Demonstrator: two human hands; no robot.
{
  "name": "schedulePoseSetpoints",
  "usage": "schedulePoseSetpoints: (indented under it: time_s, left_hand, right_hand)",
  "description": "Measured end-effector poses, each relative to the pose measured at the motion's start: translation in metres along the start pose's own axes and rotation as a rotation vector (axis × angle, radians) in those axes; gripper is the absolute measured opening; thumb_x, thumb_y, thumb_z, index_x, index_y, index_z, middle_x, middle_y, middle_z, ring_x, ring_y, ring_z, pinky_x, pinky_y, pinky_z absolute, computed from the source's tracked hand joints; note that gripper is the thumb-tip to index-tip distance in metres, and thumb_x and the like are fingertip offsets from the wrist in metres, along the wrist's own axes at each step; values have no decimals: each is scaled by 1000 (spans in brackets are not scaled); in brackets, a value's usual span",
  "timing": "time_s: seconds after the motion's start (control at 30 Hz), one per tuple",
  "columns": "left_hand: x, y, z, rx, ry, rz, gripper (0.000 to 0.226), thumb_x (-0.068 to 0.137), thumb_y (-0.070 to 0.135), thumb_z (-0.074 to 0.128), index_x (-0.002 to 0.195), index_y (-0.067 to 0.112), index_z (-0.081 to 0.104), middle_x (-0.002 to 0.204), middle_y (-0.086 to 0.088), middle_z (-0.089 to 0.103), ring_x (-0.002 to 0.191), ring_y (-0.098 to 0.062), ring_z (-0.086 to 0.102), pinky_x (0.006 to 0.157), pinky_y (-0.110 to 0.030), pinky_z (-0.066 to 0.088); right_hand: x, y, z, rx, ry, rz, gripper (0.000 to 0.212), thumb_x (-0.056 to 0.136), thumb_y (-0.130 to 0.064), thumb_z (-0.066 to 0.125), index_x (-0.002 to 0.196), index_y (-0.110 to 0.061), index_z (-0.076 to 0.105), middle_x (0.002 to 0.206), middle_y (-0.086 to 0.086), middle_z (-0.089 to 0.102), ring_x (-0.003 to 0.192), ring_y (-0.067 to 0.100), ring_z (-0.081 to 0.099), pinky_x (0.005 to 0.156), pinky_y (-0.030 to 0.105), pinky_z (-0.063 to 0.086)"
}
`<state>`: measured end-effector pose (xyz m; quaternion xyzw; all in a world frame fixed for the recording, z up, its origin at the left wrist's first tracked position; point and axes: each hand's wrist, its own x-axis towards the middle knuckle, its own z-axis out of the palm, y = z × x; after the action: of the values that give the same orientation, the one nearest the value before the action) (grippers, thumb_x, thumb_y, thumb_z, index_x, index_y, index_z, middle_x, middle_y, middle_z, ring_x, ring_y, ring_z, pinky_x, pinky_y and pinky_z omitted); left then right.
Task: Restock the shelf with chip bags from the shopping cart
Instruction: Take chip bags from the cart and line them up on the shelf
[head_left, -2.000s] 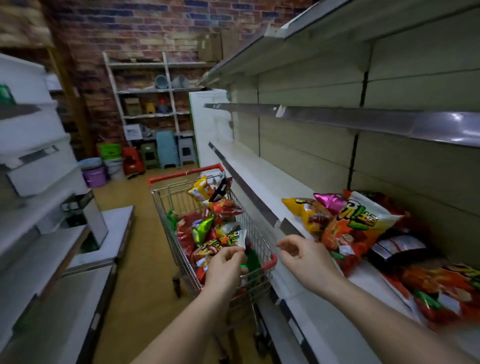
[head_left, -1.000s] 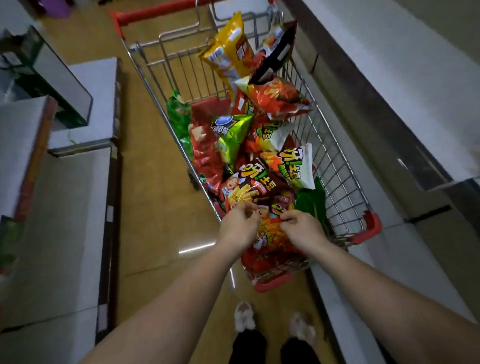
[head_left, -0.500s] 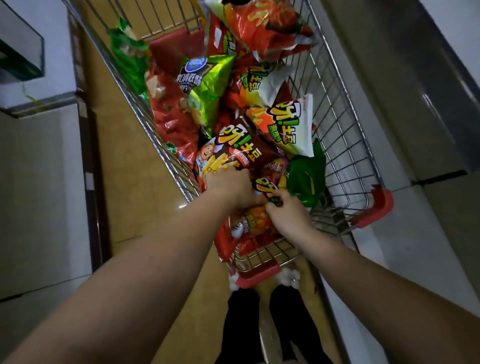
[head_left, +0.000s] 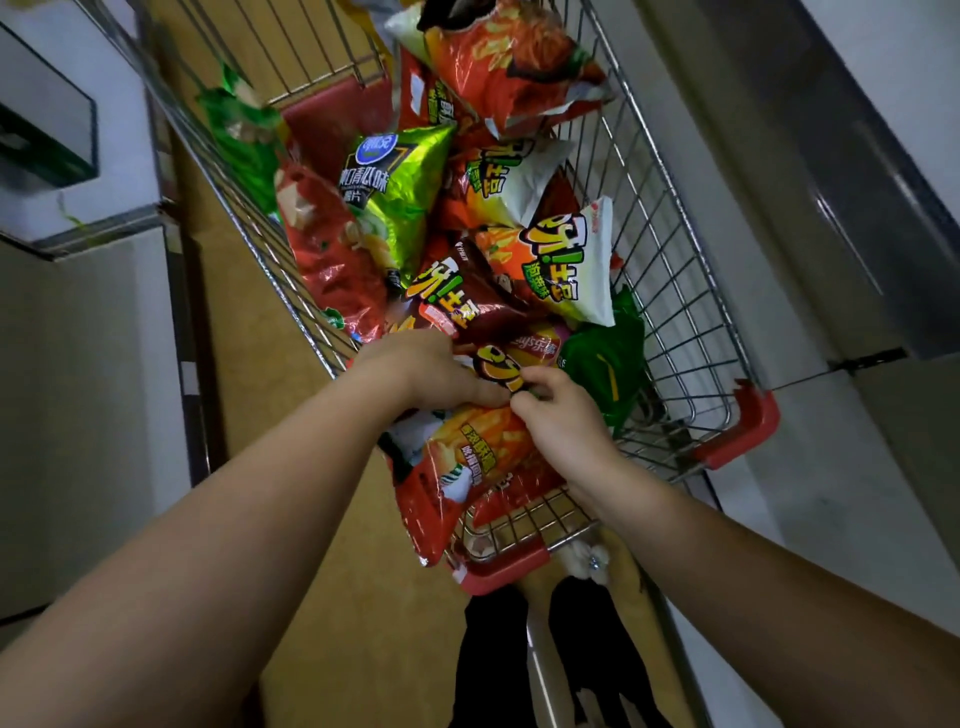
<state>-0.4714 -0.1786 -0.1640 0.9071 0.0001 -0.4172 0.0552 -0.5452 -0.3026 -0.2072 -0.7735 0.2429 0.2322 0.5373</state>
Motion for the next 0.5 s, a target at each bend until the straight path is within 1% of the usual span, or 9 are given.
schedulePoseSetpoints:
  time_s: [0.07,0.13,0.2,0.27,0.33,0.4,0.47,0.5]
  left_hand:
    - [-18,-6,-6,-74,42,-11,83,68,71,63,135,24,47,130,1,55,120,-21,51,89,-28,40]
    - [-34,-12,-6,-137,100,-26,88,68,70,63,140,25,40,134,0,53,124,-22,50,91,-29,40]
    - [-49,-15,-3,-236,179,-41,89,69,70,63,141,25,38,134,-1,55,123,-23,51,91,-31,41]
    - [-59,-15,2,-347,259,-43,85,69,67,64,140,29,37,129,0,58,120,-23,53,89,-31,41]
    - [-66,-12,9,-425,327,-31,82,69,66,66,138,33,37,124,3,60,117,-23,55,90,-32,44]
    - [-67,-10,15,-524,391,-22,79,68,66,67,135,34,39,125,5,60,115,-21,57,93,-36,47]
    - [-64,-9,18,-658,451,-31,77,69,63,67,134,32,39,127,4,59,115,-22,56,95,-39,46]
    - [-62,-8,19,-713,471,-36,76,70,62,68,133,31,39,126,4,59,114,-22,57,95,-38,46]
  right_hand:
    - [-3,-5,-1,29,-6,-24,43,88,-25,57,130,-19,50,130,4,52,113,19,51,94,32,42]
    - [-7,-5,-5,32,7,-46,48,85,-34,62,130,-21,50,130,2,51,117,19,50,98,35,43]
    - [-12,-5,-9,76,51,-67,61,79,-43,68,133,-22,46,131,2,49,119,19,50,100,39,43]
    - [-17,-7,-13,141,107,-85,80,73,-46,73,141,-22,36,137,2,44,125,19,45,103,38,40]
    - [-20,-12,-17,192,172,-96,94,72,-40,76,147,-22,23,146,3,32,132,19,37,103,30,34]
    - [-22,-19,-19,249,236,-104,99,72,-32,79,148,-22,17,149,3,25,133,19,34,94,23,31]
    - [-22,-25,-20,332,248,-83,100,71,-28,80,148,-23,16,148,3,26,130,18,36,92,24,31]
    - [-20,-26,-19,386,210,-62,99,72,-27,79,148,-24,17,147,4,30,126,17,40,93,26,34]
